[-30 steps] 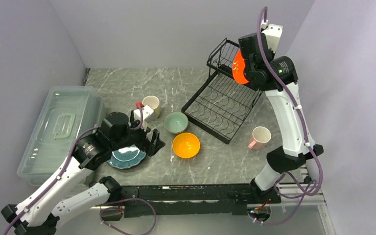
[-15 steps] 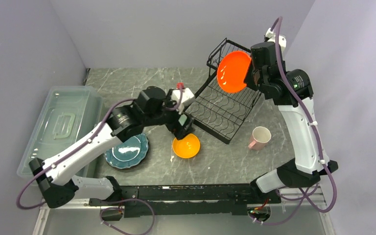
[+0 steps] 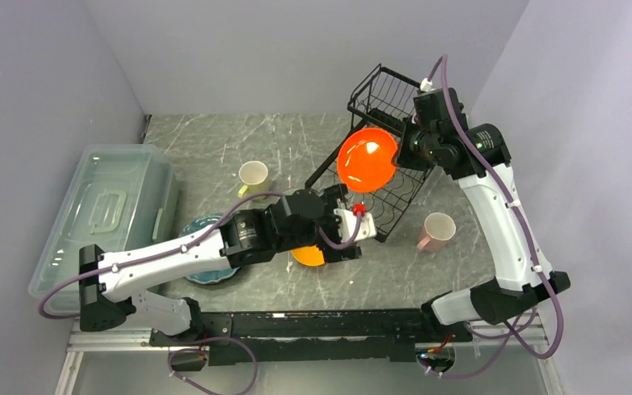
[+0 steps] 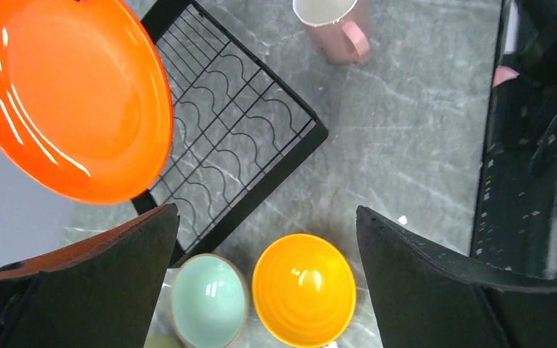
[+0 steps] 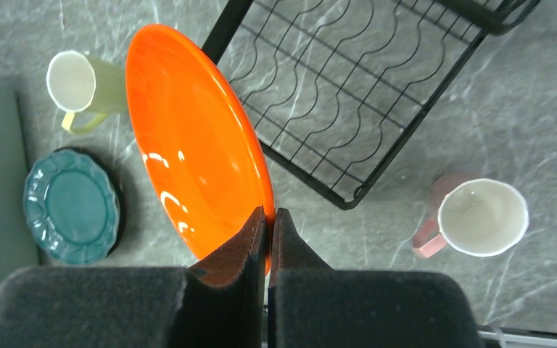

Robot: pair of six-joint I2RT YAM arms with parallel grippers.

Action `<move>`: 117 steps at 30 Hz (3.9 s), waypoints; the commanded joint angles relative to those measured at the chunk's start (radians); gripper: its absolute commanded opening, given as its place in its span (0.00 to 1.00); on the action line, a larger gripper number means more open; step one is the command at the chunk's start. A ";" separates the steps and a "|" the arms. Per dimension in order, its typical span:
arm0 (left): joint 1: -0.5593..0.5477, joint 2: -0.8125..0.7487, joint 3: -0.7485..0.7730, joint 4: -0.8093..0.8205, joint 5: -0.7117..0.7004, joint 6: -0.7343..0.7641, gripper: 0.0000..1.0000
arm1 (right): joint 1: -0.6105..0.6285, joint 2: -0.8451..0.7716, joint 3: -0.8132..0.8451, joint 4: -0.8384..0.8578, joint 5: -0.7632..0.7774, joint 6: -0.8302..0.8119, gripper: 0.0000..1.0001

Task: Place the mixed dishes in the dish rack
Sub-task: Pick up the plate at the center of the board, then insert the plate into the dish rack.

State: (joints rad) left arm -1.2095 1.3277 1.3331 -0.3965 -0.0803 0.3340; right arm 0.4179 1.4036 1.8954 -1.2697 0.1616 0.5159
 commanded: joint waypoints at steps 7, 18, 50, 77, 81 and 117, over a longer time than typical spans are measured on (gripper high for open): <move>-0.103 -0.097 -0.254 0.457 -0.235 0.419 0.98 | -0.046 -0.065 -0.125 0.095 -0.355 0.021 0.00; -0.168 0.009 -0.330 0.760 -0.476 0.709 0.76 | -0.050 -0.079 -0.173 0.120 -0.526 0.053 0.00; -0.188 0.035 -0.295 0.762 -0.546 0.742 0.00 | -0.053 -0.142 -0.245 0.149 -0.518 0.064 0.00; -0.028 0.019 -0.169 0.562 -0.286 0.397 0.00 | -0.053 -0.295 -0.030 -0.007 -0.057 0.034 0.73; 0.067 0.039 -0.085 0.506 -0.141 0.279 0.00 | -0.053 -0.349 -0.051 -0.011 0.010 0.032 0.73; 0.641 0.908 1.097 0.681 0.714 -0.818 0.00 | -0.053 -0.824 -0.650 0.047 -0.152 0.130 0.72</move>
State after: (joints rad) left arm -0.5842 2.1860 2.3203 0.1116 0.5800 -0.3561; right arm 0.3660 0.6022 1.2549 -1.2316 0.0509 0.6140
